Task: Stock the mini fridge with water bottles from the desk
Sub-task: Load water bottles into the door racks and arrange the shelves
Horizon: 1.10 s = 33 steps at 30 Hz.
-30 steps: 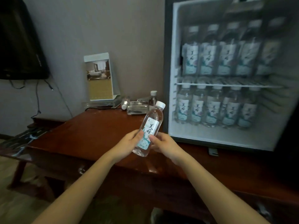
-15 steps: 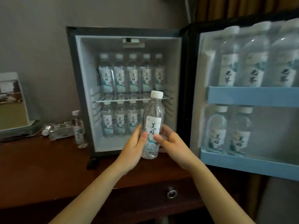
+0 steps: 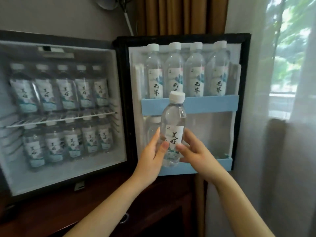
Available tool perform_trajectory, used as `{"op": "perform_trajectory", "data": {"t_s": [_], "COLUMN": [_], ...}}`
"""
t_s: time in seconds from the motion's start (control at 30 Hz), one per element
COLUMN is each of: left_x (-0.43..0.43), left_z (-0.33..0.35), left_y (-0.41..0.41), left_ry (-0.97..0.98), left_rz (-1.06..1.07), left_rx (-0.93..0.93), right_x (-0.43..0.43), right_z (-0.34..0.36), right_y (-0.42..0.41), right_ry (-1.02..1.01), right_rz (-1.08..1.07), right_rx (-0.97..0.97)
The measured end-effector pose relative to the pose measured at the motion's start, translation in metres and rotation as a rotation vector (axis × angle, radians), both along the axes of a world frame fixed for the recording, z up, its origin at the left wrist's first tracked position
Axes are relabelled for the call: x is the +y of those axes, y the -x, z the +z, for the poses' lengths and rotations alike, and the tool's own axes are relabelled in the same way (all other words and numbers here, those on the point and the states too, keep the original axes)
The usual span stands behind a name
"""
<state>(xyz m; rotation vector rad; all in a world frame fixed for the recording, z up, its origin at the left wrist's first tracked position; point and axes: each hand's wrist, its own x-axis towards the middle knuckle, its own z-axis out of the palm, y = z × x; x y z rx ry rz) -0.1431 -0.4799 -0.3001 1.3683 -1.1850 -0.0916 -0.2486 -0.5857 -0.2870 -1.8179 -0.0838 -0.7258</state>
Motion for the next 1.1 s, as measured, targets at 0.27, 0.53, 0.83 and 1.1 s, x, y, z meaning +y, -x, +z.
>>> {"op": "perform_trajectory", "data": {"t_s": [0.27, 0.53, 0.83, 1.1], "left_x": [-0.047, -0.077, -0.095, -0.1], "left_z": [0.001, 0.002, -0.009, -0.027], "left_y": [0.013, 0.023, 0.018, 0.01], "left_ry": [0.036, 0.179, 0.168, 0.044], "left_rz": [0.014, 0.308, 0.521, 0.57], "left_rx": [-0.075, -0.173, -0.561, -0.625], "right_x": [-0.039, -0.067, -0.086, -0.09], "right_z": [-0.006, -0.018, -0.029, -0.033], "right_y": [0.021, 0.017, 0.014, 0.007], "right_ry": [0.022, -0.033, -0.042, -0.022], "right_rz": [-0.142, -0.208, -0.176, -0.149], "right_rx": [-0.021, -0.054, -0.005, 0.092]}}
